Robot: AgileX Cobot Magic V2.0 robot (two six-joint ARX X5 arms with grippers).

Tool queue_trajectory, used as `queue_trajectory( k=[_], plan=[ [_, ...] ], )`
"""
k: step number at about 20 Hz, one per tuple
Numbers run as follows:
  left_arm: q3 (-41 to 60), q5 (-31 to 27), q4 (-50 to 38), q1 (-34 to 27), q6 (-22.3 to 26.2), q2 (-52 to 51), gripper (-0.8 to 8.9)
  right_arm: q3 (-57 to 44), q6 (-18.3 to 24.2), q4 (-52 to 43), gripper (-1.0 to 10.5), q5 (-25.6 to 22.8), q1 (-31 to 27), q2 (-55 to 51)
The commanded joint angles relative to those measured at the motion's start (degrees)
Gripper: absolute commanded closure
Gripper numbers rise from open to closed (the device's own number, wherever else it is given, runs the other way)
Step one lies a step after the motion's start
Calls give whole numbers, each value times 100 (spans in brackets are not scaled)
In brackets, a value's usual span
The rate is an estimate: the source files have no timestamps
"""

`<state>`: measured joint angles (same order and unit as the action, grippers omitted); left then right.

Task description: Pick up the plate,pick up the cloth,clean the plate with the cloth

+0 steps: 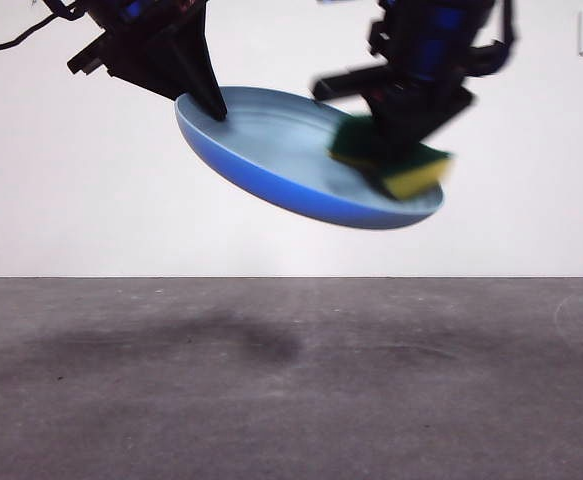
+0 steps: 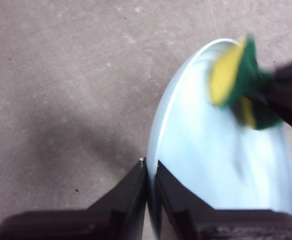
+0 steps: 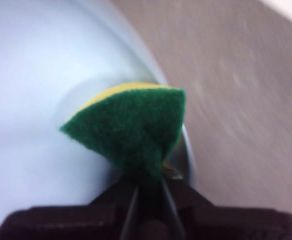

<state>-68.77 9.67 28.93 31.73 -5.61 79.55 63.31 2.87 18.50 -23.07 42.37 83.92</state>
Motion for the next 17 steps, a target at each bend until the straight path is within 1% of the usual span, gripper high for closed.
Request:
queue_trajectory(
  k=[1, 2, 3, 6, 7, 8, 9, 13, 17],
  plan=[
    [-9, 306, 20, 162, 188, -24, 822, -37, 4, -984, 958, 894, -4, 13],
    [-9, 192, 33, 162, 251, -24, 822, -37, -15, -1161, 958, 1134, 0, -7],
    [-9, -37, 57, 162, 308, -17, 822, -35, -66, -1296, 958, 1279, 11, -50],
    [-7, -999, 160, 151, 573, 37, 822, -35, -243, -1335, 958, 1309, 20, -297],
    [-7, -1449, 223, 118, 721, 105, 822, -35, -262, -1261, 959, 1311, 20, -452],
    [-7, -1755, 284, 26, 782, 181, 822, -35, -262, -1110, 958, 1307, 17, -658],
    [-4, -1880, 302, -96, 826, 286, 822, -35, -260, -927, 959, 1307, 17, -861],
    [-4, -1851, 149, -605, 850, 920, 822, -35, -256, 11, 958, 1224, 7, -1670],
    [-4, -1814, 37, -887, 850, 1443, 822, -35, -256, 529, 958, 1222, 7, -2094]
  ],
)
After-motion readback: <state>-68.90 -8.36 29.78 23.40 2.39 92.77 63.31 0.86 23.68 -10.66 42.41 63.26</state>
